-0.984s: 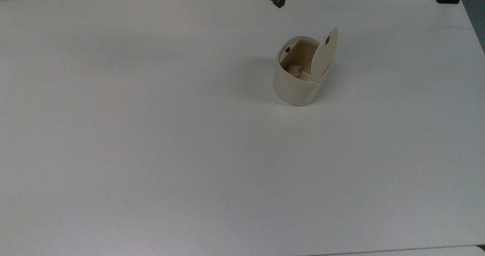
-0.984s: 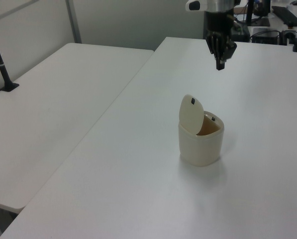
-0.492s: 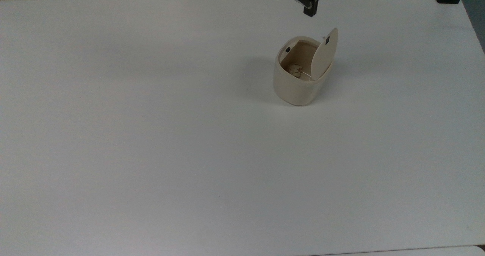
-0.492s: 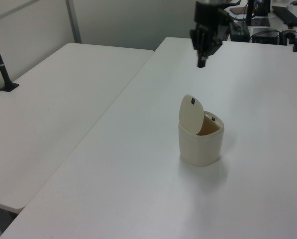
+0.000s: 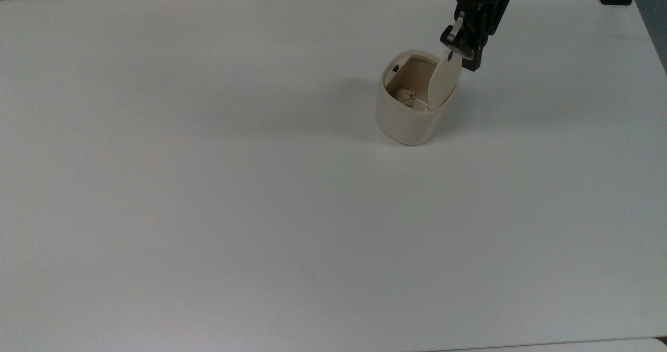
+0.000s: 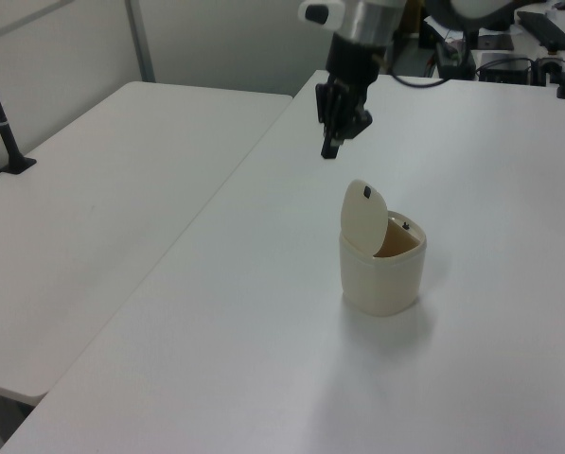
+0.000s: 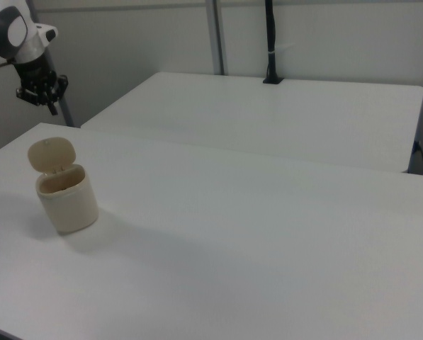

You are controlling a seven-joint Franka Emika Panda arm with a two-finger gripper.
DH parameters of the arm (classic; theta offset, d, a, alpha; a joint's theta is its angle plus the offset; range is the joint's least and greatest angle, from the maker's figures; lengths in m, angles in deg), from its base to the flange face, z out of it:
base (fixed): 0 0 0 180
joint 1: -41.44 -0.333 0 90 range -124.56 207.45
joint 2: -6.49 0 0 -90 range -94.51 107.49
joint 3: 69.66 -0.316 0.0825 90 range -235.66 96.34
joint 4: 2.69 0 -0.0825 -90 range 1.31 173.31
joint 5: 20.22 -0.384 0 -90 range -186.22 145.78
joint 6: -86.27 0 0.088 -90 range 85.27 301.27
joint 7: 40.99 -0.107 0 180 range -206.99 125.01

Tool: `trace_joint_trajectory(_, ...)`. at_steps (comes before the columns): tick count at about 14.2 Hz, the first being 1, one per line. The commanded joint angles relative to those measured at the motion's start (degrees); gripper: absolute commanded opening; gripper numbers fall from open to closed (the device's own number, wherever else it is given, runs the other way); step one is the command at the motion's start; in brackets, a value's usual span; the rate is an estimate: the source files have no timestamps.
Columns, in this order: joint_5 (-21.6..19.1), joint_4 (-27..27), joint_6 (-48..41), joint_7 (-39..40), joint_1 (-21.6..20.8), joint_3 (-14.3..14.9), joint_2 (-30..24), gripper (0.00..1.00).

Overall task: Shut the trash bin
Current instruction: 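Push the upright lid down over the bin opening with the gripper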

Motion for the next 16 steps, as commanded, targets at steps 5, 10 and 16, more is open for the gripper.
trace_joint_trajectory(5,-0.2,-0.31,-7.42,3.53,-2.21,0.53,2.49,0.0)
trace_joint_trajectory(10,-0.03,1.18,-17.29,8.9,-1.5,1.24,1.44,0.0)
trace_joint_trajectory(16,1.99,7.15,-16.94,8.38,-0.97,1.59,1.52,0.0)
